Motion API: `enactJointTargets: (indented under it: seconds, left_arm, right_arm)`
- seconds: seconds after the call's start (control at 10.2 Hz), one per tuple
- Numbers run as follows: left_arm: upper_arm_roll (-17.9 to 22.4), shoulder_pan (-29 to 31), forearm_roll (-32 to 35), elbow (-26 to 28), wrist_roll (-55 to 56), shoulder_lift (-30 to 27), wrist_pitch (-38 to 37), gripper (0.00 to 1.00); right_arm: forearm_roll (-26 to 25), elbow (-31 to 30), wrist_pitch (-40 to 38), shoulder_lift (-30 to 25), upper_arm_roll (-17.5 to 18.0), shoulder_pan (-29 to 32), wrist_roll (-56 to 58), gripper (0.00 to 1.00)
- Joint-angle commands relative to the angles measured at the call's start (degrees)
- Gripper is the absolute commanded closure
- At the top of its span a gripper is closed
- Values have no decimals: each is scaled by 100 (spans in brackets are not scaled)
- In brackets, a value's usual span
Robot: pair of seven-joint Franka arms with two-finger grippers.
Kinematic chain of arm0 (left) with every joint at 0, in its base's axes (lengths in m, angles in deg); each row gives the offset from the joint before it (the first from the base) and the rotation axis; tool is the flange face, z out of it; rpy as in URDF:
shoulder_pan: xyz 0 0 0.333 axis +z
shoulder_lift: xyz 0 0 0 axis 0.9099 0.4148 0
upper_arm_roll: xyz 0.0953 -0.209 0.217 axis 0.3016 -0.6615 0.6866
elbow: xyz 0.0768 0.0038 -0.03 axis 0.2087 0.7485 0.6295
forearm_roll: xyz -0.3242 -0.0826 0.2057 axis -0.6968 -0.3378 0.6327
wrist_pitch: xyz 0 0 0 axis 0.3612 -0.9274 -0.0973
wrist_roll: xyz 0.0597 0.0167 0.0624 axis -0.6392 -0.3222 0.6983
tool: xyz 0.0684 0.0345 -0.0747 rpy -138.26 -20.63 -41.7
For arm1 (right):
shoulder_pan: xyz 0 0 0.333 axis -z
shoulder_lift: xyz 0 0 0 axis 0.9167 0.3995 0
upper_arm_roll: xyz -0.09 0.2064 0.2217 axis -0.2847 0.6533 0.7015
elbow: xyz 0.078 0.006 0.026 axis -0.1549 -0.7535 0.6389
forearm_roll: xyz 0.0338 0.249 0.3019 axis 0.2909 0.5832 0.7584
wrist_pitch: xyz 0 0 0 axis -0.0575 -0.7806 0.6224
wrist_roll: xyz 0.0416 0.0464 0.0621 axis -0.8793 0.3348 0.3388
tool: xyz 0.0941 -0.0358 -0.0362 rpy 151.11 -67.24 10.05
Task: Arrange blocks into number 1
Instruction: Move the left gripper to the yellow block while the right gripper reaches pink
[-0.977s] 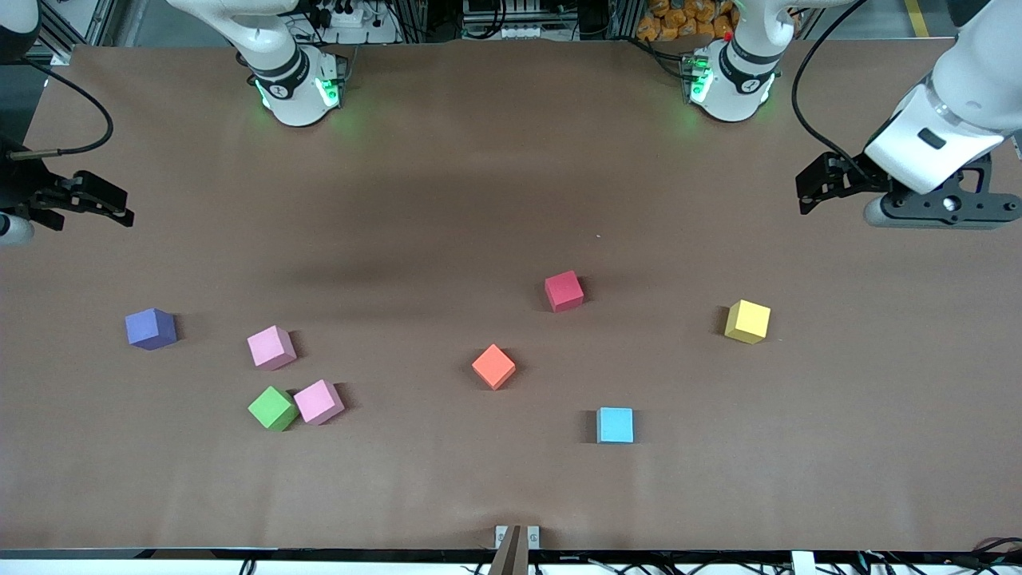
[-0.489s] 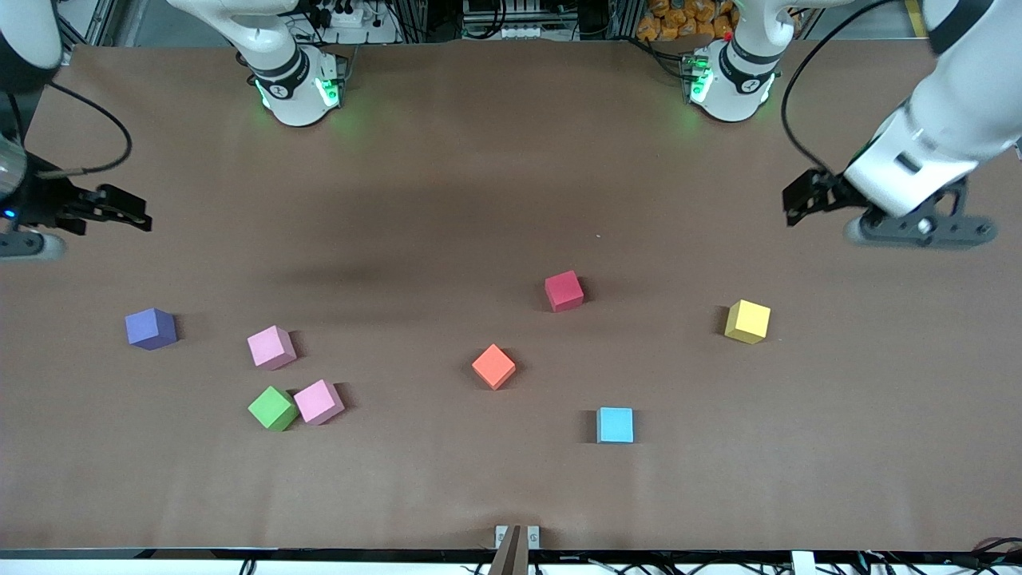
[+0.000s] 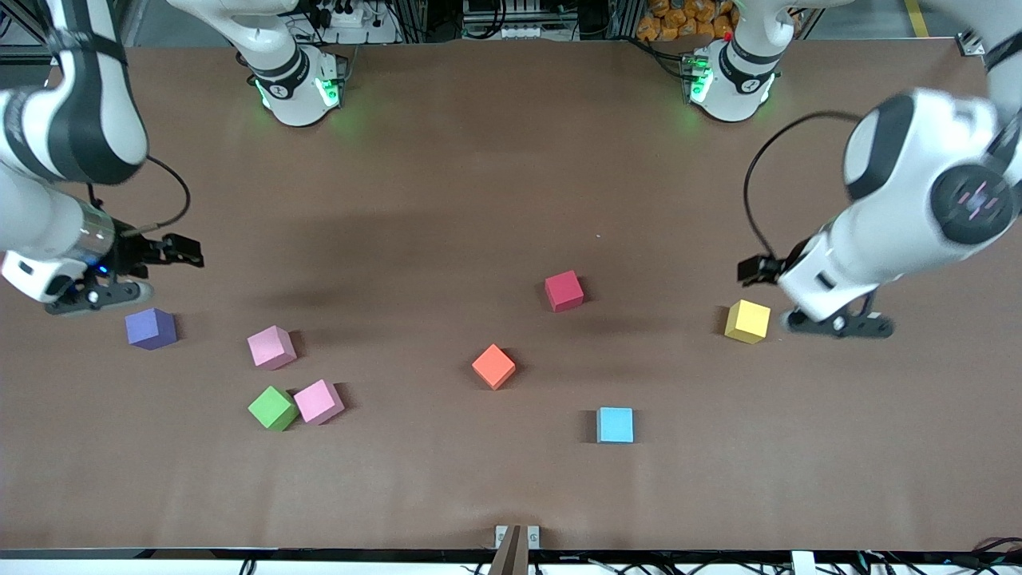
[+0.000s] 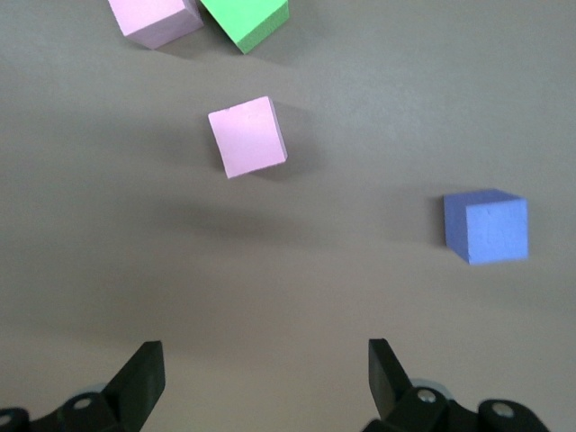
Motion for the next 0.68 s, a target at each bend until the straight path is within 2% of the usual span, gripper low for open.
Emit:
enactJointTargets:
  seconds: [0.0, 0.2, 0.59]
  left_arm:
    - [-18, -5, 156, 457, -78, 141, 725, 0]
    - [-27, 4, 305, 749, -104, 221, 1229, 0]
    - [-27, -13, 438, 759, -104, 581, 1608, 0]
  right_arm:
    - [23, 28, 456, 498, 54, -86, 169, 0]
    - [23, 37, 878, 902, 54, -157, 178, 0]
    - [32, 89, 1854, 1684, 54, -306, 116, 0]
